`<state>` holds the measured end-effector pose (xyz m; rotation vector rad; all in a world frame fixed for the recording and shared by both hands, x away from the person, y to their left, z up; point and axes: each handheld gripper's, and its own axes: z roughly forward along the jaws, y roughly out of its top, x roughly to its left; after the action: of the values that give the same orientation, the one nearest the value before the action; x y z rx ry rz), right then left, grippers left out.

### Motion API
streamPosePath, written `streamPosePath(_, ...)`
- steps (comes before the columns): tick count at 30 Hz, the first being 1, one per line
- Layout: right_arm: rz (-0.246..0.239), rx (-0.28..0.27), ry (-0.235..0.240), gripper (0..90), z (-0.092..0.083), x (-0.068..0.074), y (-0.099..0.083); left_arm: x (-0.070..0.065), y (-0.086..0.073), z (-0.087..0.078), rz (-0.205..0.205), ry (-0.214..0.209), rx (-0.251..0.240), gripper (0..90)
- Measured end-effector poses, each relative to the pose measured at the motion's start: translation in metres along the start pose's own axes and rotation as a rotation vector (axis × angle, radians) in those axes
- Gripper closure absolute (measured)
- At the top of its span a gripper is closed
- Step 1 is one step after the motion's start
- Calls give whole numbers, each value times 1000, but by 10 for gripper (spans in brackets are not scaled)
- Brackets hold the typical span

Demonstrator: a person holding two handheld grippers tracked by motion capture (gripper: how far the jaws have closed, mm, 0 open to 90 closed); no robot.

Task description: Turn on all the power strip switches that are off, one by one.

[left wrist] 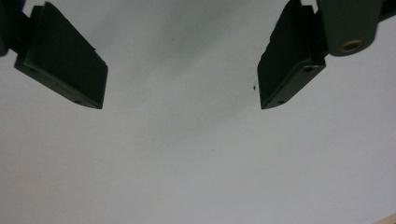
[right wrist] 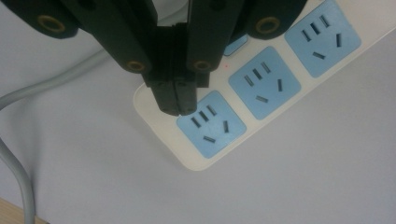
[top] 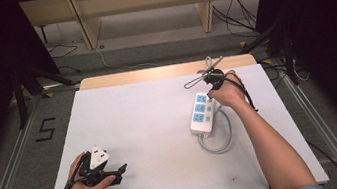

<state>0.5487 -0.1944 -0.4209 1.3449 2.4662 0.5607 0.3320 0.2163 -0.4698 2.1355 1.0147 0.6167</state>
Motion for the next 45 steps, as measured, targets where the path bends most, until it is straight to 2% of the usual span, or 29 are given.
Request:
streamPosePath(17,-1,15,-8,900,3,-1,8,0,0,0,-3,0,-2,161)
streamPosePath(36,15,50,-10,900,10,-6,7,0,0,0,1,0,1,161)
streamPosePath(45,12,58,-5,900,13,-4,8,0,0,0,1,-1,2,161)
